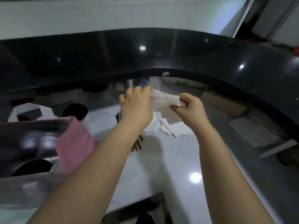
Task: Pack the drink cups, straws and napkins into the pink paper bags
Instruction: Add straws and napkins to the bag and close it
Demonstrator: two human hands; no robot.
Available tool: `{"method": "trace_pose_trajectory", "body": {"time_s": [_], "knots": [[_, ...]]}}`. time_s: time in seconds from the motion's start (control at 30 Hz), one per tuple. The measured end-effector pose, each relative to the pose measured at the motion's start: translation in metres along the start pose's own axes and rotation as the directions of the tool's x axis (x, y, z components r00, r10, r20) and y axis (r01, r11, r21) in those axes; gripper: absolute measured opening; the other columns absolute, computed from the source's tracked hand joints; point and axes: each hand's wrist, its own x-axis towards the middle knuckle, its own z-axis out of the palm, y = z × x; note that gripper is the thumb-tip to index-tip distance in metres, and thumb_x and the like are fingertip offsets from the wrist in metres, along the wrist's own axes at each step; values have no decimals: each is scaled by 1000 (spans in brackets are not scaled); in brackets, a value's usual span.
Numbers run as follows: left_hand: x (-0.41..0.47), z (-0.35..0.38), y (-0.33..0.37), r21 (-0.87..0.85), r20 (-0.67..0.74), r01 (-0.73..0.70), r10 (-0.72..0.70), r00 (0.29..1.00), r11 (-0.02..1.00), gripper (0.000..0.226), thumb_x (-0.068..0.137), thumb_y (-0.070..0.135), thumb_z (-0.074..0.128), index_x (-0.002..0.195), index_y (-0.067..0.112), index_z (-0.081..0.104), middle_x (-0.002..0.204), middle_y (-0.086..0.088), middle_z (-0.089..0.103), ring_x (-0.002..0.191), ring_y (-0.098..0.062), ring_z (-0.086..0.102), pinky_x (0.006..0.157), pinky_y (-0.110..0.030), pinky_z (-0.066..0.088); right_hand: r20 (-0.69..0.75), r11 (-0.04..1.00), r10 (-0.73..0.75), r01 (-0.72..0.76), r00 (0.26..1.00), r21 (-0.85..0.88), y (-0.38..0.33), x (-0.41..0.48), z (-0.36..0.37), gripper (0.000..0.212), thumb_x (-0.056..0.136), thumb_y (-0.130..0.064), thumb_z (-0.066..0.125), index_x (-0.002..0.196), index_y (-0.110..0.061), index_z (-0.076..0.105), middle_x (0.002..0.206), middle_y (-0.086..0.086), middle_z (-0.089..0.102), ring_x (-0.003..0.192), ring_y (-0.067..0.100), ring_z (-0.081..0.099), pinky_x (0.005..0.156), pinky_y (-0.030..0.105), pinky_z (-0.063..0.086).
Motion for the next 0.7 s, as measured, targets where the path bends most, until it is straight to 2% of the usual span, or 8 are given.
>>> {"method": "trace_pose_trajectory", "body": {"time_s": [0.07,0.2,0.4,0.5,0.57,0.63,0.7], "knots": [[-9,-32,-11,20,-23,39,-38,999,999,65,84,12,62,142,29,38,138,-2,46,129,-28,37,105,-46,30,8,999,-38,38,999,-23,-36,-10,2,9,82,-13,73,83,-14,64,76,1,62,68,14,55,58,26,41],[-34,-89,-57,5,-81,45,-44,996,999,59,87,17,63,140,31,41,137,-2,47,129,-27,37,106,-48,30,7,995,-88,89,996,-35,-100,-29,23,14,84,-15,73,86,-25,64,81,-13,63,75,3,58,59,17,42],[-80,-145,-170,-80,-139,67,-78,987,995,54,89,23,65,138,34,46,138,2,50,132,-24,37,107,-46,32,33,989,-142,143,989,-24,-182,-58,84,12,83,-16,74,92,-19,66,84,-13,62,82,6,57,65,21,47],[-107,-159,-234,-154,-162,102,-127,979,983,45,85,25,70,127,34,57,124,5,59,121,-21,48,101,-46,42,69,983,-172,167,983,78,-215,-79,119,15,82,-16,75,93,-21,68,85,-12,65,78,0,59,61,17,46],[-125,-163,-275,-256,-126,126,-163,979,958,36,82,25,74,113,38,63,111,10,62,109,-14,55,91,-42,49,105,973,-183,164,978,161,-233,-94,143,18,81,-16,76,95,-23,69,88,-11,68,80,-2,61,64,14,48],[-140,-164,-310,-363,-54,142,-173,983,921,31,79,22,76,98,42,64,103,18,61,101,-7,57,82,-32,51,158,967,-191,158,969,199,-246,-106,165,23,81,-17,77,101,-24,68,96,-8,70,91,7,65,74,24,53],[-151,-160,-337,-390,36,147,-145,989,909,30,78,19,77,99,39,67,107,20,61,104,-3,56,85,-27,48,221,969,-191,148,956,198,-255,-117,186,22,81,-15,76,99,-26,68,97,-8,70,93,9,65,77,29,55]]}}
